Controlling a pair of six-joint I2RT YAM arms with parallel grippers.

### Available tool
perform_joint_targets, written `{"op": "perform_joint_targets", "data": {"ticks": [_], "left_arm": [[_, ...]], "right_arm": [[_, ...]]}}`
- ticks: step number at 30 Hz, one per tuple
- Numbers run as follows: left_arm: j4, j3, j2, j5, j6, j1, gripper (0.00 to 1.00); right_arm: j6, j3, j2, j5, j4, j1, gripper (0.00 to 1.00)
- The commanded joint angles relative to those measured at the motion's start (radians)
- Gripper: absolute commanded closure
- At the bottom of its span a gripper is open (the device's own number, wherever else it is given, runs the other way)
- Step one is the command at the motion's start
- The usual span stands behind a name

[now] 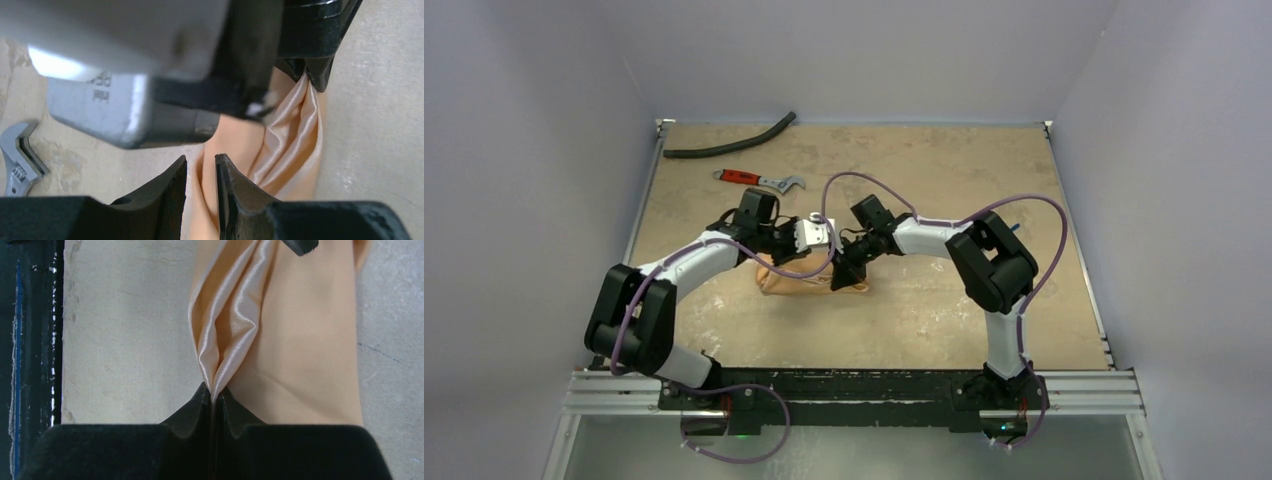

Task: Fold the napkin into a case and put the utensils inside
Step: Pick up the 2/3-rectangle-folded napkin at the center of the board, then fold the 2/3-rectangle-folded napkin at the center of the board.

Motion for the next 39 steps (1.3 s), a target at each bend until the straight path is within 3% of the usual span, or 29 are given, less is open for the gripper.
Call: {"op": "perform_joint_targets", "data": {"ticks": [1,7,16,25,33,39], "left_arm": [[0.104,0.001,0.063,-0.008,0.009,-0.026,0.74],[0.164,-0.026,0.106,-0.013,0.012,-0.038,0.76],[0.112,-0.072,0.090,0.025,0.103,-0.047,0.82],[0.000,-0.018,0.052,0.100,-0.022,-0.002,0.81],[0.126,-0.112,0.057,0.022,0.027,-0.004,0.81],[0.138,-0.124,0.068,0.005,0.090,-0.021,0.91]], "right_arm": [[0.012,0.017,-0.016,-0.061,0.014,-0.001,0.89],[0.012,0.044,-0.003,-0.079,-0.011,-0.005,0.89],[0.032,0.067,0.017,-0.151,-0.010,-0.019,0.89],[0.073,0.013,0.036,-0.208,0.074,-0.036,0.89],[0.064,0.004,0.071,-0.224,0.058,-0.051,0.89],[0.058,0.059,0.104,-0.205,-0.014,-0.051,0.89]]}}
